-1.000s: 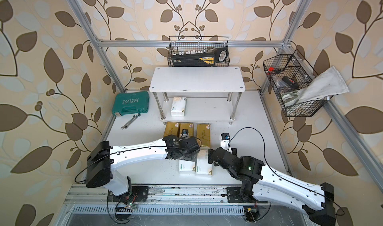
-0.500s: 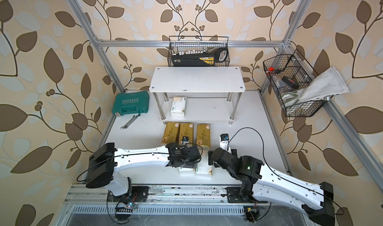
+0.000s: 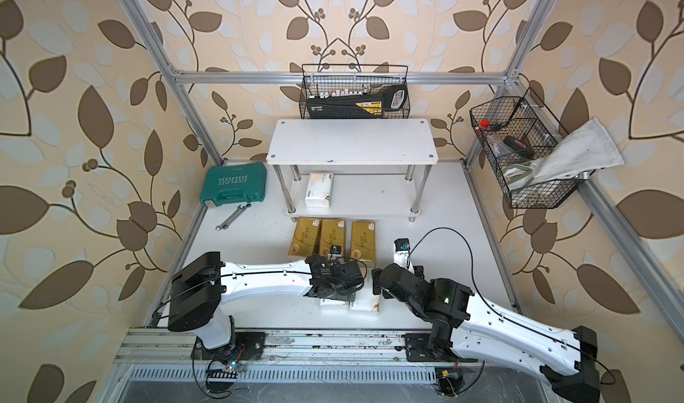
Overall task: Place the tissue boxes on the shelf by color
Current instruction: Pick up the box of tissues from the center of the board.
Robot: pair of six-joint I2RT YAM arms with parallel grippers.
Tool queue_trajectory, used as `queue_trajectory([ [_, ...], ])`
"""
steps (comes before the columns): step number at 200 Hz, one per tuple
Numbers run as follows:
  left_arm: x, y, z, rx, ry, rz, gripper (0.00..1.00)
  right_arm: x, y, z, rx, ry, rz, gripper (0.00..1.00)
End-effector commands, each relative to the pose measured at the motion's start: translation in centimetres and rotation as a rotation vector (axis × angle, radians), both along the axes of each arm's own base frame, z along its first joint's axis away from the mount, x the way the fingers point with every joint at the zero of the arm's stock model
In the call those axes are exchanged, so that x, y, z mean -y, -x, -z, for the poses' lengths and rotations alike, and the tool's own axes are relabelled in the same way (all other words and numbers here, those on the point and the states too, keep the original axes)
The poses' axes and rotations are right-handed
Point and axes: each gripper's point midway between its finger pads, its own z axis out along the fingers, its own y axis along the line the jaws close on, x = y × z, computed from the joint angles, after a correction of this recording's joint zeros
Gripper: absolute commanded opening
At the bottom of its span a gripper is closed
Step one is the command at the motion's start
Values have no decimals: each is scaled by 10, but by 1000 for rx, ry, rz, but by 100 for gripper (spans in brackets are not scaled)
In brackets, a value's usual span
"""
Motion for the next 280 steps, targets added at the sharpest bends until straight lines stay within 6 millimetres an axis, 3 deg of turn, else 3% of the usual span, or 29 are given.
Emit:
queue_trajectory([
  [1, 9, 3, -1, -16, 17, 24, 99, 0, 0, -8, 15, 4, -10, 99],
  [59, -17, 11, 13, -51, -19, -14, 99, 1, -1, -11, 24, -4, -8, 99],
  [181, -15, 22, 26, -117, -34, 17, 96, 7, 0, -15, 46, 18, -17, 99],
  [237, -28, 26, 3, -86, -18, 17, 82, 7, 0, -15, 47, 16, -17, 99],
  [280, -27, 26, -47, -10, 38, 36, 82, 4, -1, -13, 45, 8, -14, 99],
])
